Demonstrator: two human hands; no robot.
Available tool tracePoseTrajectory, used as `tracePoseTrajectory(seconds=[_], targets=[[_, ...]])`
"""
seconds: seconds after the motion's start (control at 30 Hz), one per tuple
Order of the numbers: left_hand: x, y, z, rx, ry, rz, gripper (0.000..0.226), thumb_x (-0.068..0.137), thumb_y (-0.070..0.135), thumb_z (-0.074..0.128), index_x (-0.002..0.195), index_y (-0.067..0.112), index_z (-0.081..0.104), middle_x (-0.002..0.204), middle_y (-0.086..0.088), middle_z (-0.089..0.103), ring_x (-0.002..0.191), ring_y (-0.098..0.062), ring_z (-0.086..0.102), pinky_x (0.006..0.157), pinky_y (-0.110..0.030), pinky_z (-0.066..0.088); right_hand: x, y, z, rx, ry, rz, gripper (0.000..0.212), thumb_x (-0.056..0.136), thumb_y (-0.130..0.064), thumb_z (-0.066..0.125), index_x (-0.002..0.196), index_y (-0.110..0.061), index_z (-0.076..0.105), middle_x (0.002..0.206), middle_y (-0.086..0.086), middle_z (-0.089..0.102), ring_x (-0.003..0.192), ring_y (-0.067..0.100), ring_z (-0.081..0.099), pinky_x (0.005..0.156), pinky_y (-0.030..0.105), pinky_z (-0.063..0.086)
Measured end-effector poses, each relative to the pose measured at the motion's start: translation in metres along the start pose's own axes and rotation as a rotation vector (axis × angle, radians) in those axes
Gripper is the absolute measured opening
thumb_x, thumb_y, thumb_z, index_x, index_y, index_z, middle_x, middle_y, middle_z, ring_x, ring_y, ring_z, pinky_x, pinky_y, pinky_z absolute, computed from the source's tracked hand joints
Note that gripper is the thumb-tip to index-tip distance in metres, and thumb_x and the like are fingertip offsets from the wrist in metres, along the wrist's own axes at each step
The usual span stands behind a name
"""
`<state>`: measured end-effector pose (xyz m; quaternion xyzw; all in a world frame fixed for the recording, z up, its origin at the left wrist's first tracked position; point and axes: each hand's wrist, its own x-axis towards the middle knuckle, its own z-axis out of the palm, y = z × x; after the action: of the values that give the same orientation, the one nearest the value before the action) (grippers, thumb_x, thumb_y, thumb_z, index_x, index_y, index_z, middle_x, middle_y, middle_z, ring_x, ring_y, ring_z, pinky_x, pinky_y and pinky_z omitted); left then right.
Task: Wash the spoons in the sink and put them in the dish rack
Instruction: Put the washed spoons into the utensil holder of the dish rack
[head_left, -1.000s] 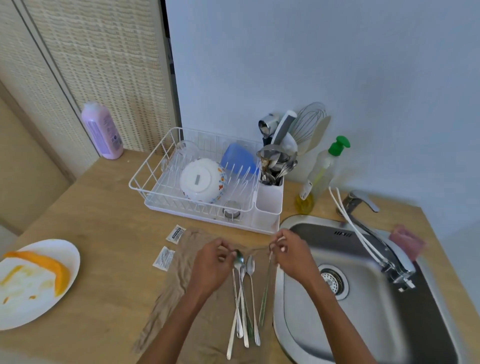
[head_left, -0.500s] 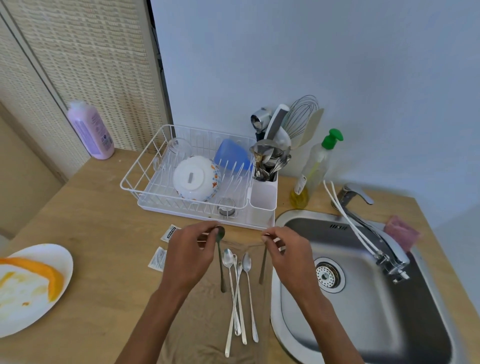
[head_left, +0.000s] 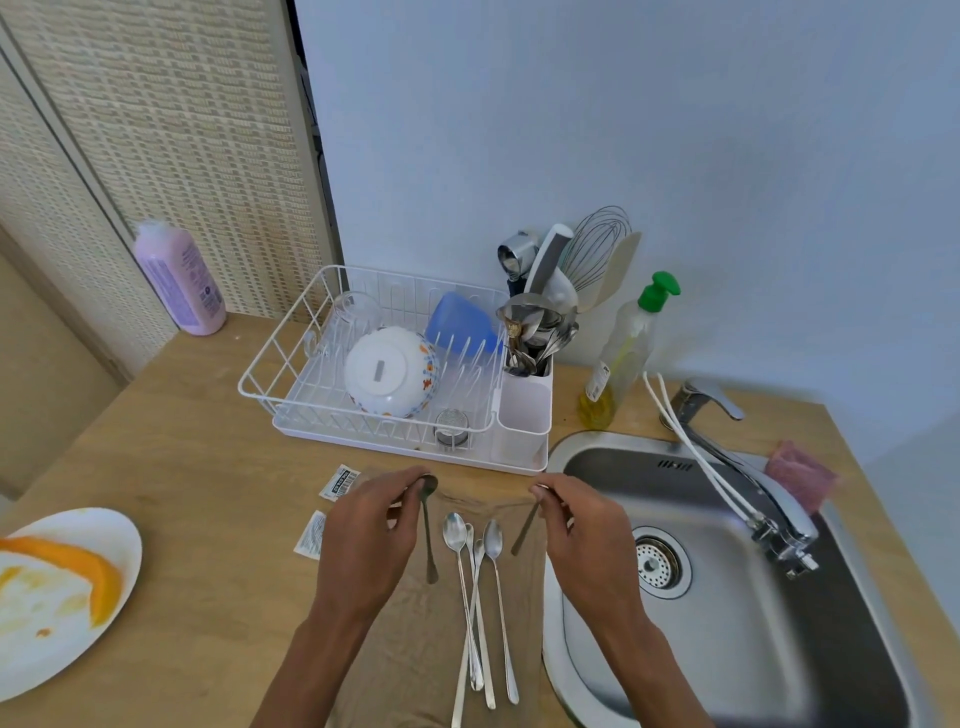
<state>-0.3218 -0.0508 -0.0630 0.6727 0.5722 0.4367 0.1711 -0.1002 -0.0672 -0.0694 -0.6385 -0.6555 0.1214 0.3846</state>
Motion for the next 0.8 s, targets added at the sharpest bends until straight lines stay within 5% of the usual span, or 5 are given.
tracePoseTrajectory(seconds=[0.1, 0.8], targets=[[-0.0025, -0.0017, 0.0013, 0.006, -0.003, 0.011, 0.023, 0.086, 0.003, 0.070, 0.104, 0.017, 0.076, 0.094, 0.007, 0.076, 0.080, -0.008, 0.071, 0.066, -0.032, 0.061, -0.0015, -0.0022, -0.0003, -0.008, 0.007, 0.006, 0.010, 0.096, -0.019, 0.061, 0.097, -0.023, 0.071, 0.083, -0.013, 0.069, 0.070, 0.009, 0.062, 0.061, 0.033, 0.054], [-0.0039, 0.0001, -0.0003, 0.024, -0.016, -0.015, 0.026, 0.083, 0.004, 0.075, 0.103, 0.020, 0.076, 0.093, 0.011, 0.076, 0.075, -0.002, 0.070, 0.066, -0.009, 0.053, -0.0069, -0.0038, 0.0021, 0.026, 0.041, 0.056, 0.012, 0.097, -0.021, 0.059, 0.097, -0.028, 0.070, 0.082, -0.017, 0.067, 0.071, 0.006, 0.061, 0.061, 0.031, 0.053]])
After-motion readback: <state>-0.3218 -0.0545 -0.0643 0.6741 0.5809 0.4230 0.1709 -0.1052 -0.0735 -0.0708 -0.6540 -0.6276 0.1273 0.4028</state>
